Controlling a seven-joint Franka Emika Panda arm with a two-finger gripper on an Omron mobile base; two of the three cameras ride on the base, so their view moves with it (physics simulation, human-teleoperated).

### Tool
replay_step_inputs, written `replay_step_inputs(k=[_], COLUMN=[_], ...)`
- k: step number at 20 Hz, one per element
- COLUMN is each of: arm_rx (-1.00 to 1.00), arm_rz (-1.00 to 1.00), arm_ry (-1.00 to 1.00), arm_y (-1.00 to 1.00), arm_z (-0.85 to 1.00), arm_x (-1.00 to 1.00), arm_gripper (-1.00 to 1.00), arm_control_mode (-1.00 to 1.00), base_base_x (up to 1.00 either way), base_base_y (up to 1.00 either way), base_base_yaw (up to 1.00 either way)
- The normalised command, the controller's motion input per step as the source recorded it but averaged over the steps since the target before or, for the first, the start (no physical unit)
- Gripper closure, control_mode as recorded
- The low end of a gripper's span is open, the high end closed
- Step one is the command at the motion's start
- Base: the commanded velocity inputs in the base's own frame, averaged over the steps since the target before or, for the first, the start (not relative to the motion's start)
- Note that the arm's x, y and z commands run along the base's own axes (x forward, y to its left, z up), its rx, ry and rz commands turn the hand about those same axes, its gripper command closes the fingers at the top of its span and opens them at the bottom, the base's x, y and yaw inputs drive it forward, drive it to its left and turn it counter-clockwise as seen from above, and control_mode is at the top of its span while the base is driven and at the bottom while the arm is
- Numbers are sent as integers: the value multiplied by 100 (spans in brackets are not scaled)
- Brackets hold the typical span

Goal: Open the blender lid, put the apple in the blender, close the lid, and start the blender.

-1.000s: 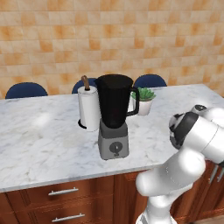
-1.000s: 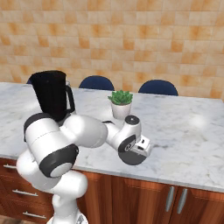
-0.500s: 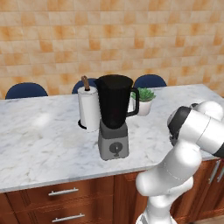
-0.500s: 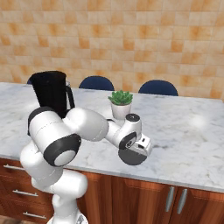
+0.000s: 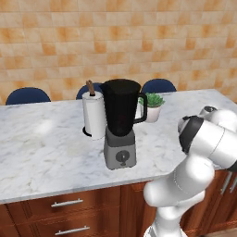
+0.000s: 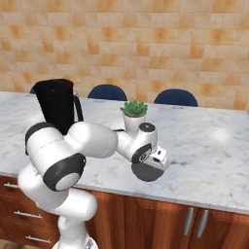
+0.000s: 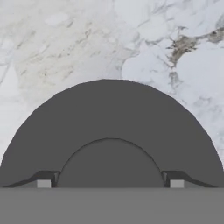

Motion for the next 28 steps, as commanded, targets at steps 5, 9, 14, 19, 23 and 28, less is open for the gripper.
replay_step_inputs(k=[5, 9, 14, 19, 23, 28], arm_rx=[0, 0, 0, -4, -4, -7], arm_rz=[0, 0, 0, 0, 0, 0], arm_ry=[-3, -6, -13, -13, -11, -10], arm_y=[0, 0, 28, 47, 51, 60], arm_z=[53, 87, 99, 99, 100, 100], arm_x=[0, -15, -18, -16, -14, -12], arm_gripper=[100, 100, 100, 100, 100, 100], arm_control_mode=[-100, -100, -100, -100, -100, -100], base_base_x=[0, 0, 0, 0, 0, 0], base_base_y=[0, 0, 0, 0, 0, 0], base_base_yaw=[0, 0, 0, 0, 0, 0])
